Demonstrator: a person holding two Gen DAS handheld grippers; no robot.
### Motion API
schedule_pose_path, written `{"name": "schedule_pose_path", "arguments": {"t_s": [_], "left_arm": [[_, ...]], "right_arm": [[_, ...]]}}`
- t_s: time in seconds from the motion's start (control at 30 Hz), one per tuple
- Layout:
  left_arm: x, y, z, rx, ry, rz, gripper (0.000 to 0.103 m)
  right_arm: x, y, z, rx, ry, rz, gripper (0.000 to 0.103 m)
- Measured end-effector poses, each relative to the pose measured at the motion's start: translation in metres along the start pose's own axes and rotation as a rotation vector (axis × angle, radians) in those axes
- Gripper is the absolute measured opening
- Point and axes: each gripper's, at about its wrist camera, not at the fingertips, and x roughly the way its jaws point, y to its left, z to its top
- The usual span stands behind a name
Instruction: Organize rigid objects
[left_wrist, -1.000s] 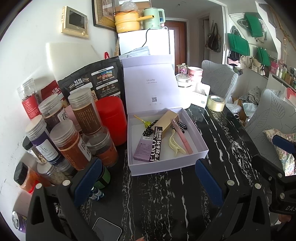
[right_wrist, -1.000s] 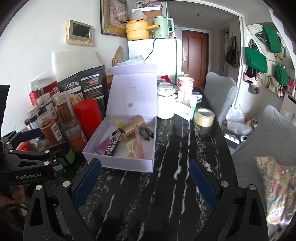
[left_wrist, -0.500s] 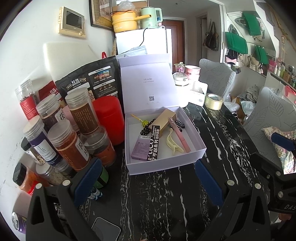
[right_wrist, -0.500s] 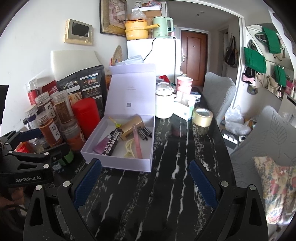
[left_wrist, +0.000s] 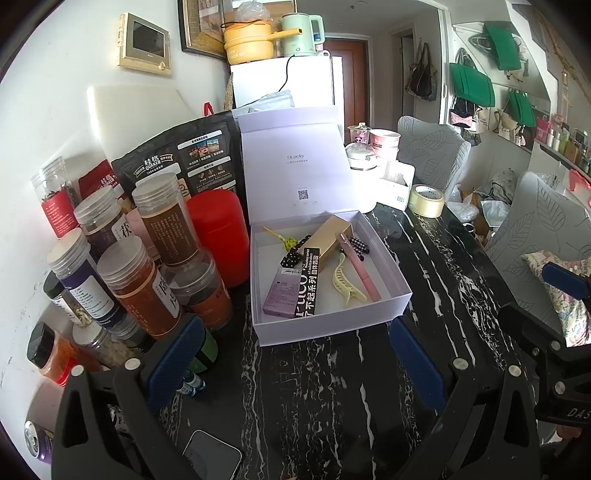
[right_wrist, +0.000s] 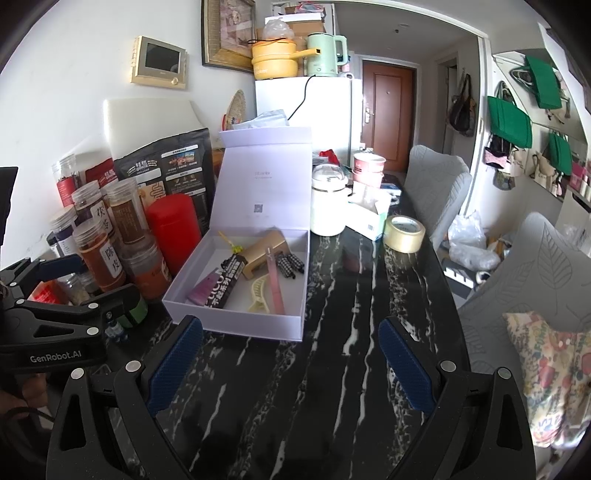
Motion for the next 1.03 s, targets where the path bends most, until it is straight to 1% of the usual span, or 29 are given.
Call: {"name": "schedule_pose_path", "arguments": {"t_s": [0.57,0.77,0.93,1.03], "left_arm": [[-0.007,-0.003,-0.008,0.012,0.005,-0.006,0.103],[-0.012,-0.003,-0.014,0.013,0.001,-0.011,0.103],[-0.014,-0.004,-0.020,0.017,0.004,0.001,0.103],[-0.015,-0.004,-0.023,0.020,0.013,-0.014,0.103]], "right_arm": [[-0.005,0.000,-0.006,0.004,0.011,-0.011,0.097],[-0.009,-0.002,-0.013,0.023,0.031,-0.001,0.097],[-0.013,-0.003,-0.019,0.040,0.039,-0.009,0.097],[-0.015,-0.004,-0.023,0.049,0.042,-0.011,0.097]]}}
